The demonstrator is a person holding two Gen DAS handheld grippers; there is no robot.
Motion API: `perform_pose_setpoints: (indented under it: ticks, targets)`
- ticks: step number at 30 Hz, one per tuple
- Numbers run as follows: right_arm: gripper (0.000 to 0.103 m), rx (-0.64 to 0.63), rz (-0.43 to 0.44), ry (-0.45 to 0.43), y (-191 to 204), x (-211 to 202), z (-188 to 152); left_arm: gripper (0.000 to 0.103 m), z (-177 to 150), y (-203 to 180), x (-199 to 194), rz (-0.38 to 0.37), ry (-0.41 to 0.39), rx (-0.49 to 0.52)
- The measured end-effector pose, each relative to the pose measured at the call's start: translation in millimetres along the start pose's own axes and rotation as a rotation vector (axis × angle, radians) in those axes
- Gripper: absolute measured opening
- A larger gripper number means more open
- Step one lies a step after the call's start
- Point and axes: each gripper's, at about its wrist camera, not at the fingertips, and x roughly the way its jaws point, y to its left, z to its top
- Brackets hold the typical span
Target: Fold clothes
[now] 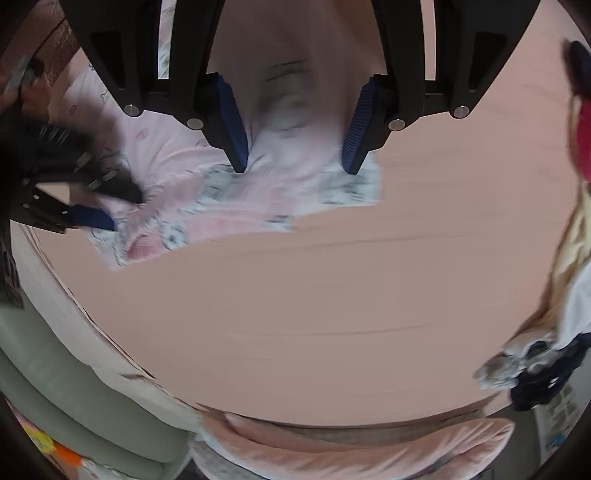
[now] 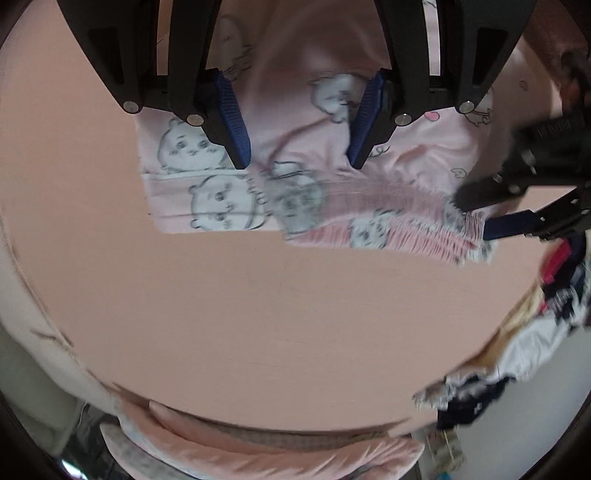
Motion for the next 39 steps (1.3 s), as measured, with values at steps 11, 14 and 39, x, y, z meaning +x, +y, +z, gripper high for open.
perform_pose_setpoints:
  ticks: [11, 14, 39]
  targets:
    - [0.055, 0.016, 0.010, -0.078, 8.0, -60.6, -27.3, 0.049, -23.6, -11.4, -44.2, -0.109, -0.070, -0.010]
    - [0.055, -0.030, -0.001, -0.112, 27.2, -61.2, -32.6, 0.049, -17.4, -21.3, -31.3, -0.087, -0.107, 0.012]
    - [0.056, 0.099, -0.165, 0.000, -19.3, -52.3, -78.6, 0.050, -37.7, 13.3, -19.5, 0.204, -0.016, -0.028]
